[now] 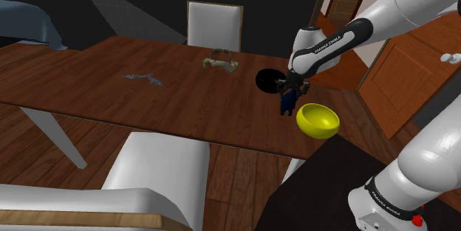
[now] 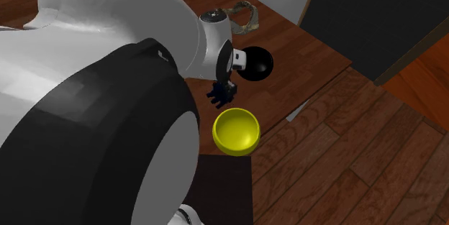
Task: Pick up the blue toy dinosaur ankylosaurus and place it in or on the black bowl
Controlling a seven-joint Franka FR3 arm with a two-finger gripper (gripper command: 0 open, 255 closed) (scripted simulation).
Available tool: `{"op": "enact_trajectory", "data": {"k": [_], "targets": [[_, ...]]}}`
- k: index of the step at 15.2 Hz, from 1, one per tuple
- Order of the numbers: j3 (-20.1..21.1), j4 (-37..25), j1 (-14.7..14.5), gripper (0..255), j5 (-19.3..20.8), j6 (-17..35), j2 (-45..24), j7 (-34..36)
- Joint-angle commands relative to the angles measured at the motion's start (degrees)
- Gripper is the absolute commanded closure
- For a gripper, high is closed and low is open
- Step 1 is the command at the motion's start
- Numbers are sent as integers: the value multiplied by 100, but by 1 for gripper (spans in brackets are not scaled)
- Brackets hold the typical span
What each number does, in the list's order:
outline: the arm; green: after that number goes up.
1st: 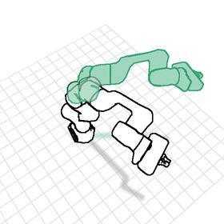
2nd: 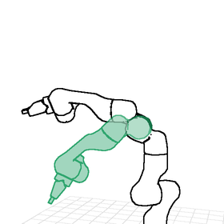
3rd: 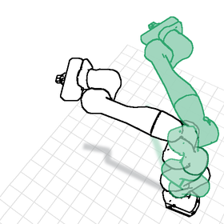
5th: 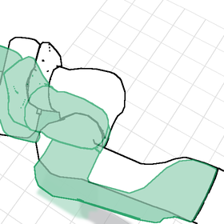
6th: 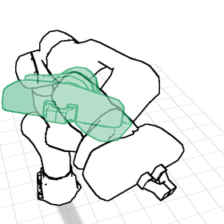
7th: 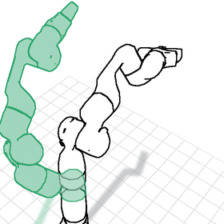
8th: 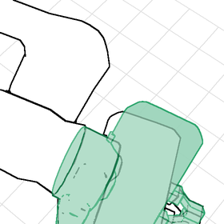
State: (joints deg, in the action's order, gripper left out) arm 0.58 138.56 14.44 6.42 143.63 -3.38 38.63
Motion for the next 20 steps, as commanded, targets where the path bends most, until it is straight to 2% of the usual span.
{"op": "enact_trajectory", "data": {"k": [1,18,20], "targets": [[4,-31,0,255,-25,-158,129,-27],[16,-514,-20,255,-169,-1507,1000,-187],[-10,-773,1,255,-170,-1581,818,-239]]}}
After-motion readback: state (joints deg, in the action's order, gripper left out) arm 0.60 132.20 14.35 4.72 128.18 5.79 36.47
